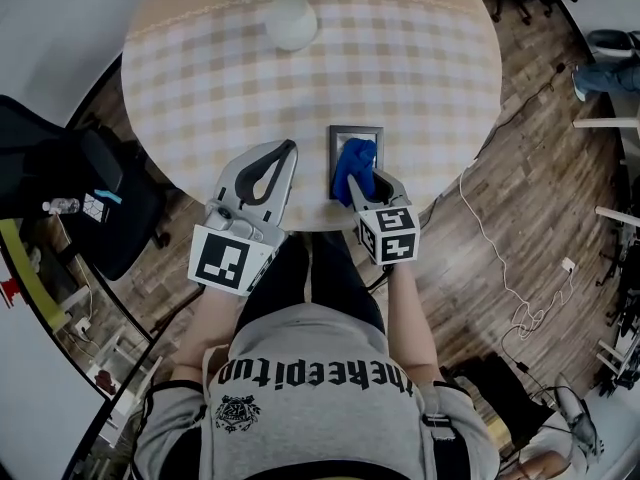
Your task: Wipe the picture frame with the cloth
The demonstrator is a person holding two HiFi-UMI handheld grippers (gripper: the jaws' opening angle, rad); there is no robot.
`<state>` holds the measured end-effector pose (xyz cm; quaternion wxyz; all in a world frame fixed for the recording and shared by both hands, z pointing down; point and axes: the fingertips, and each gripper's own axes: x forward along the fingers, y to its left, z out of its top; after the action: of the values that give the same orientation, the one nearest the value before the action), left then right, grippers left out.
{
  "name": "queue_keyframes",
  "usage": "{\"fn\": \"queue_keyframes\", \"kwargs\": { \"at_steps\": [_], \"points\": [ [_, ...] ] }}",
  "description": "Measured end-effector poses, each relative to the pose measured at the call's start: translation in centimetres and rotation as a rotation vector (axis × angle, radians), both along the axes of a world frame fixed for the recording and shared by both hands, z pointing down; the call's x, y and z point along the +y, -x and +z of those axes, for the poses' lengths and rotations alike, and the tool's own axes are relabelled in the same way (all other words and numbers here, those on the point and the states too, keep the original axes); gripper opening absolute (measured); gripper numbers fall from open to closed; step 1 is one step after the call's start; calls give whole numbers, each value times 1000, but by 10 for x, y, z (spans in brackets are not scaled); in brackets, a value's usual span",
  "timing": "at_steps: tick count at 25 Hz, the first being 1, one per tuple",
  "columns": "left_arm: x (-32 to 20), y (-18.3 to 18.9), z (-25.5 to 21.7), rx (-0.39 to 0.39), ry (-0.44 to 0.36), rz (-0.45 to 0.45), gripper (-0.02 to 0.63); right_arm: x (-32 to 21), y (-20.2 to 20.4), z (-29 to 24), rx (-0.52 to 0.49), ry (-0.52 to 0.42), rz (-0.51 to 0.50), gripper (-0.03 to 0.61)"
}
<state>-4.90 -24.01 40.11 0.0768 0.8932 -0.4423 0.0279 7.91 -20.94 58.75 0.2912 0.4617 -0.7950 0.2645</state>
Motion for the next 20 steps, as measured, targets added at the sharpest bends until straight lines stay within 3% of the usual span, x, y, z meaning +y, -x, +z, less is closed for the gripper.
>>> {"fn": "queue_keyframes", "kwargs": {
  "at_steps": [9, 20],
  "points": [
    [5, 19, -4, -5, -25, -24, 17, 0, 35, -5, -16, -13, -59, 117],
    [12, 29, -9, 2, -42, -22, 17, 8, 44, -9, -26, -21, -55, 117]
  ]
}}
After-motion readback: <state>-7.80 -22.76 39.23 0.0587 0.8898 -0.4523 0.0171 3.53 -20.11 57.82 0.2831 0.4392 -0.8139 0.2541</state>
